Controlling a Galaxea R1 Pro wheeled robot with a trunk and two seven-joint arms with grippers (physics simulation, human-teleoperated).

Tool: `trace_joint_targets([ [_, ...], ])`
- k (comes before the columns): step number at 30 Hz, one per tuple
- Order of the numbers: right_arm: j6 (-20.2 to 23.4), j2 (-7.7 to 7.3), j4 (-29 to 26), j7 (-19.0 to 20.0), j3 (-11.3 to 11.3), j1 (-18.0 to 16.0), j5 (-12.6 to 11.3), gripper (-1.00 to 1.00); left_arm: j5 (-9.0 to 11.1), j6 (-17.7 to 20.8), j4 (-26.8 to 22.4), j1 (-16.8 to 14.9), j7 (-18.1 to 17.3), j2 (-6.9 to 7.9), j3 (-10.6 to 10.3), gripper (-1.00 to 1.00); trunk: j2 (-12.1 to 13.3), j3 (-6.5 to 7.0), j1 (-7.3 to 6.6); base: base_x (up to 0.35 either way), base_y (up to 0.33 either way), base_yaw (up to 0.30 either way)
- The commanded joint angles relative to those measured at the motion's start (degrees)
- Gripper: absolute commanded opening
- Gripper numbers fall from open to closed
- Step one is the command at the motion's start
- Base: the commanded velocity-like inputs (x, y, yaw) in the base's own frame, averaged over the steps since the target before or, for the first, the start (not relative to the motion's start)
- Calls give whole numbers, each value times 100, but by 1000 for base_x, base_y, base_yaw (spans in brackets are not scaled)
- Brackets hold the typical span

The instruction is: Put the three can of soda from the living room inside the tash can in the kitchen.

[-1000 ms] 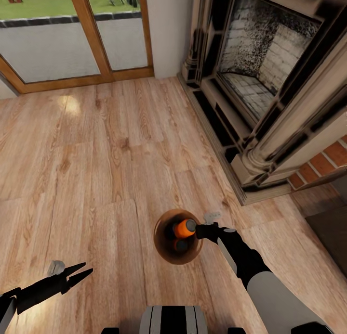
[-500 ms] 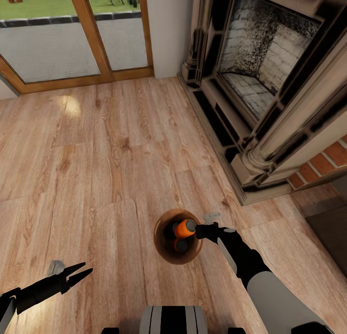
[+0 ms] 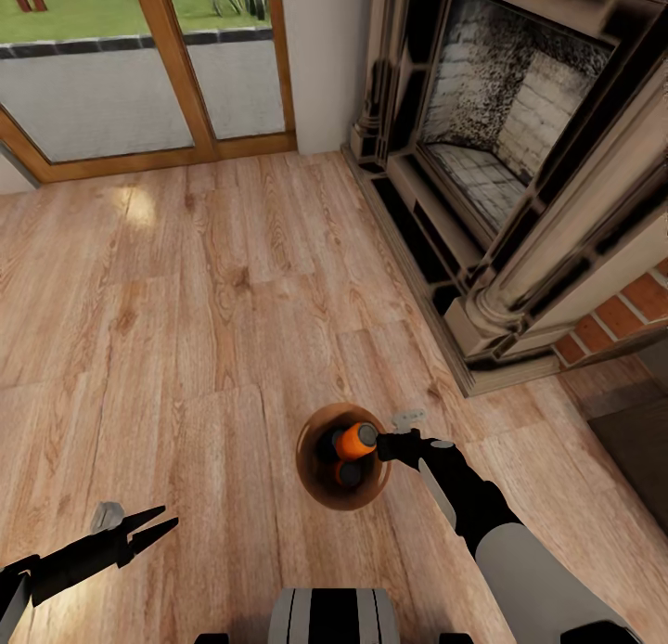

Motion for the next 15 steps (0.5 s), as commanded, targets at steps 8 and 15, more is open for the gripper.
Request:
trace_joint_targets([
  [8,-36,2,-14,37,-12,4,-66,-100,-1,-1,5,-3,-4,-1,-1,100,0,0,137,0,0,0],
  [15,-34,2,-14,37,-12,4,-66,100,-1,-1,2,-3,-5,-1,-1,100,0,0,137,0,0,0],
])
